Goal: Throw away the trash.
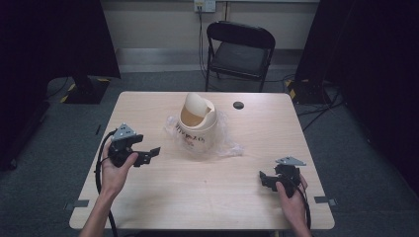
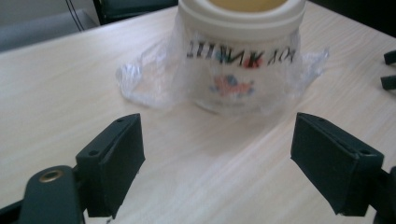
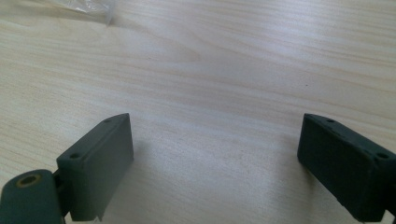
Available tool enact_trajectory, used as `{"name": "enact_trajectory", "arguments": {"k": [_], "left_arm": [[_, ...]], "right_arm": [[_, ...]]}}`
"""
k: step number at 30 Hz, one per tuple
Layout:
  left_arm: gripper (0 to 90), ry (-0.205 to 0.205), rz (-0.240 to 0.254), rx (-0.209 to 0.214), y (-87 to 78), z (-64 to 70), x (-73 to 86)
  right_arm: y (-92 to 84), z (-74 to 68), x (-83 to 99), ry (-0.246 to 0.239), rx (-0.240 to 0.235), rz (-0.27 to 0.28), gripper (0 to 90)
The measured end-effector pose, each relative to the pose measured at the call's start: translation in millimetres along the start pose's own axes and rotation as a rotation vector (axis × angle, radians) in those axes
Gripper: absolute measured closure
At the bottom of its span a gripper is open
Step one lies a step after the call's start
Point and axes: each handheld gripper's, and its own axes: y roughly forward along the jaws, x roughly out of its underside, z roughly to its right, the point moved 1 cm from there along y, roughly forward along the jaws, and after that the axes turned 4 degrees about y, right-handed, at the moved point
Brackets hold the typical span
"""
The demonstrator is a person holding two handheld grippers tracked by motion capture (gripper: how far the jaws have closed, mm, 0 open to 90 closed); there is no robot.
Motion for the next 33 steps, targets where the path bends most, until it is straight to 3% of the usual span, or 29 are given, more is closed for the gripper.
{"name": "enact_trajectory", "arguments": {"k": [5, 10, 19, 26, 31, 33], "left_arm": [[17.2, 0.0, -0.048, -0.02, -6.1, 0.3, 24.3], [18.5, -0.048, -0.062, -0.049, -13.5, -2.9, 43.2], [20.1, -0.087, -0.105, -0.053, -13.7, -3.5, 78.0], [18.9, -0.122, -0.132, -0.029, -8.0, -8.5, 101.2], [18.9, -0.117, -0.156, -0.023, -4.7, -7.9, 110.2], [18.9, -0.106, -0.174, -0.042, -2.2, -6.7, 112.2]], "right_arm": [[0.0, 0.0, 0.0, 0.0, 0.0, 0.0, 9.7], [0.0, 0.0, 0.0, 0.0, 0.0, 0.0, 9.7], [0.0, 0.0, 0.0, 0.0, 0.0, 0.0, 9.7], [0.0, 0.0, 0.0, 0.0, 0.0, 0.0, 9.7], [0.0, 0.0, 0.0, 0.0, 0.0, 0.0, 9.7], [0.0, 0.0, 0.0, 0.0, 0.0, 0.0, 9.7]]}}
